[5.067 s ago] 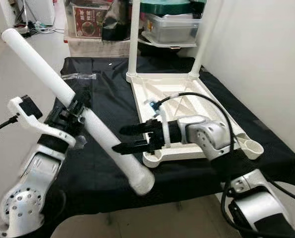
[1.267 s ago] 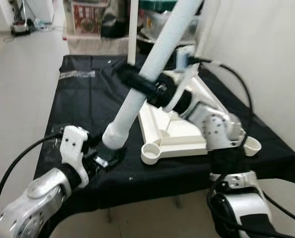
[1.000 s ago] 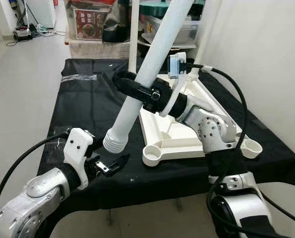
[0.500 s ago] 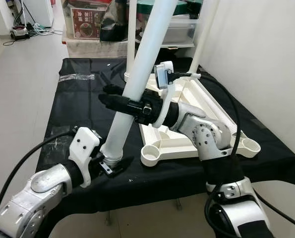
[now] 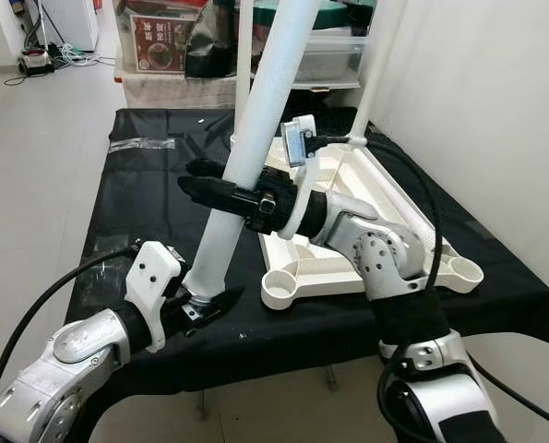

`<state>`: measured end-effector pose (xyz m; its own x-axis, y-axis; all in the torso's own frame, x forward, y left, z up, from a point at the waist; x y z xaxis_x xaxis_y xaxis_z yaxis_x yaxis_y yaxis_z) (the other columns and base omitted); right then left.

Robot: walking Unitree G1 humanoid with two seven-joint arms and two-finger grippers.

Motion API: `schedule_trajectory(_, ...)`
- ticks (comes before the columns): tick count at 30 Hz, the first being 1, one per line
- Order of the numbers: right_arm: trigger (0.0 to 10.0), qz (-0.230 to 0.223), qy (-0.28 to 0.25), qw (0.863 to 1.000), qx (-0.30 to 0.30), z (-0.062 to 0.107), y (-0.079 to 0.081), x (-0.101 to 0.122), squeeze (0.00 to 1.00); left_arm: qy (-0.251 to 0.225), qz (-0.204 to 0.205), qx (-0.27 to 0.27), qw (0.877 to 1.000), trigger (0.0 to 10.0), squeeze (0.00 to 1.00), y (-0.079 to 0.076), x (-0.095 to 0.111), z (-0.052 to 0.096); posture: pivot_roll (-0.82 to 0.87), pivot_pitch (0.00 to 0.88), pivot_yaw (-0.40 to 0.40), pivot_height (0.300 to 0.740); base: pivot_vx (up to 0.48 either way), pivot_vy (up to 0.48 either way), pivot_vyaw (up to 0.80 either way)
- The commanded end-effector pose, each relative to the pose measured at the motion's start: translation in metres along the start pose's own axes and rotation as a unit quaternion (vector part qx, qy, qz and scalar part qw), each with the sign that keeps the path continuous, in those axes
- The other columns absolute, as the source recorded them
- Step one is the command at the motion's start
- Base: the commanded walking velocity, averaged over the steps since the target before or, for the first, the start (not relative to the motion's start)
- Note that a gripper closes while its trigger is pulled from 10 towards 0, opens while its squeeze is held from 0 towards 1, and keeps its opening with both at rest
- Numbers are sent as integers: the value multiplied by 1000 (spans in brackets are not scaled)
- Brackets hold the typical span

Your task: Building children table

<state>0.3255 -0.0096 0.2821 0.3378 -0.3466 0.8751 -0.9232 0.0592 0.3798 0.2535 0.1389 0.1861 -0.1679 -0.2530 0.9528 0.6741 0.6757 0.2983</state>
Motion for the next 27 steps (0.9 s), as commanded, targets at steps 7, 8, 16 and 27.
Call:
schedule_trajectory(7,10000,-22,-68,983,-167,-2,-30,2,0,51,-44,56,996,10000,0,9,-10,-12,102,0,-100,740,0,0,0)
schedule_trajectory(8,10000,-51,-86,974,-203,-2,-36,-3,0,71,-62,93,991,10000,0,15,-14,-17,99,0,-97,740,0,0,0)
schedule_trajectory(16,10000,-141,-109,950,-256,-5,-44,-25,0,109,-93,154,978,10000,0,15,-24,-34,96,0,-97,740,0,0,0)
schedule_trajectory(27,10000,-207,-127,921,-303,-15,-44,-51,0,127,-120,135,975,10000,0,-5,-28,-66,101,0,-98,740,0,0,0)
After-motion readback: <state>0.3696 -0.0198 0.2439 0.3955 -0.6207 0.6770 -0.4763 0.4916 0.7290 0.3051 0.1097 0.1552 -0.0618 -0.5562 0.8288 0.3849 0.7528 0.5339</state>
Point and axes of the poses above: a point about 5 cm out from each wrist's last joint towards the gripper, its own z axis pointing back from the gripper into the wrist, its own x axis along the axis of the wrist's last joint, y = z × x, the point moved 2 cm from there along -z, pointing out of the wrist towards the gripper, and after that the axes turned 11 degrees about -z, right-handed, at the moved point
